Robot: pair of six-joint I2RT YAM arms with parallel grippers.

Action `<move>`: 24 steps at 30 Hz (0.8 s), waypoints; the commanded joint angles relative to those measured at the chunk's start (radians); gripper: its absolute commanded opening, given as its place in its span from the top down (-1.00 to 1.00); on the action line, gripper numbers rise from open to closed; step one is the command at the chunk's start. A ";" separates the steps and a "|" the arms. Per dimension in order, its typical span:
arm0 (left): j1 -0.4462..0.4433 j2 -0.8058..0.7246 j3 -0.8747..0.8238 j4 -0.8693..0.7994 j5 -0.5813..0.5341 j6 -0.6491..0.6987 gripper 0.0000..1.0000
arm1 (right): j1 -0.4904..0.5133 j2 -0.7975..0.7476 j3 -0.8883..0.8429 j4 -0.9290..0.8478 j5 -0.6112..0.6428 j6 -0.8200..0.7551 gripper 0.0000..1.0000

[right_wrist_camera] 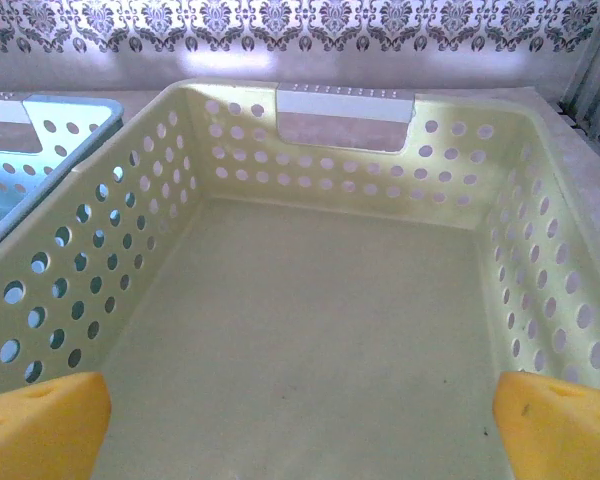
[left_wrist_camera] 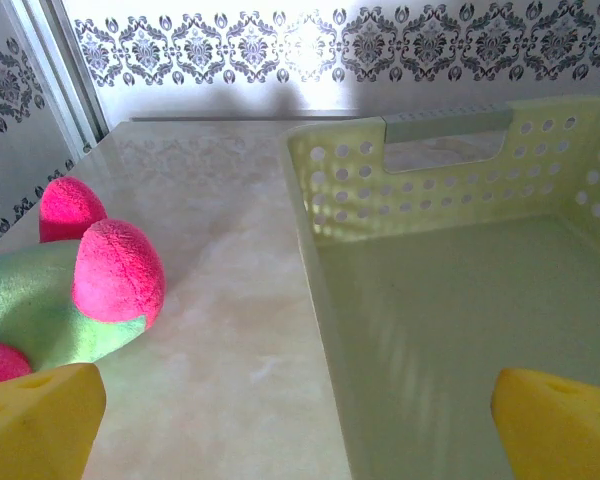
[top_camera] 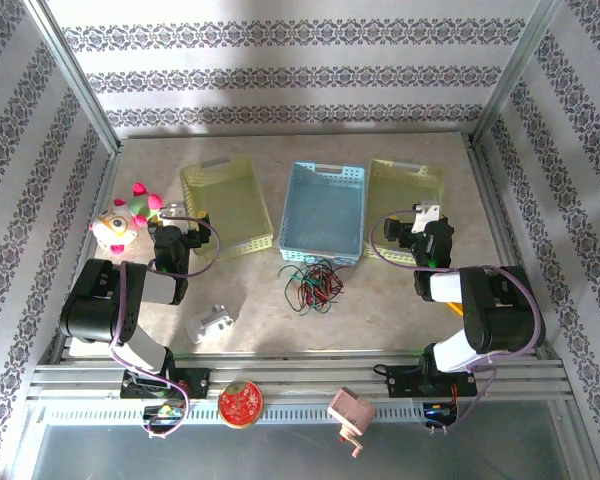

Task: Untangle the cables

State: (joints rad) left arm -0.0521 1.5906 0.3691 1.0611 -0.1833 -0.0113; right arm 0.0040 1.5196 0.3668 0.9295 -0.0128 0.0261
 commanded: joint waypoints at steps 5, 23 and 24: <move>0.015 0.006 -0.001 -0.062 0.010 -0.005 -0.98 | -0.004 0.007 0.011 0.011 -0.024 0.000 -0.96; 0.026 0.005 -0.001 -0.066 0.022 -0.015 -0.98 | -0.016 0.008 0.012 0.011 -0.047 0.013 -0.96; 0.028 0.005 0.000 -0.068 0.023 -0.015 -0.98 | -0.016 0.008 0.012 0.010 -0.047 0.013 -0.96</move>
State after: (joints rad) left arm -0.0483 1.5906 0.3691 1.0611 -0.1738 -0.0151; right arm -0.0048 1.5196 0.3668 0.9295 -0.0360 0.0265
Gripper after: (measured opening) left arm 0.992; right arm 0.982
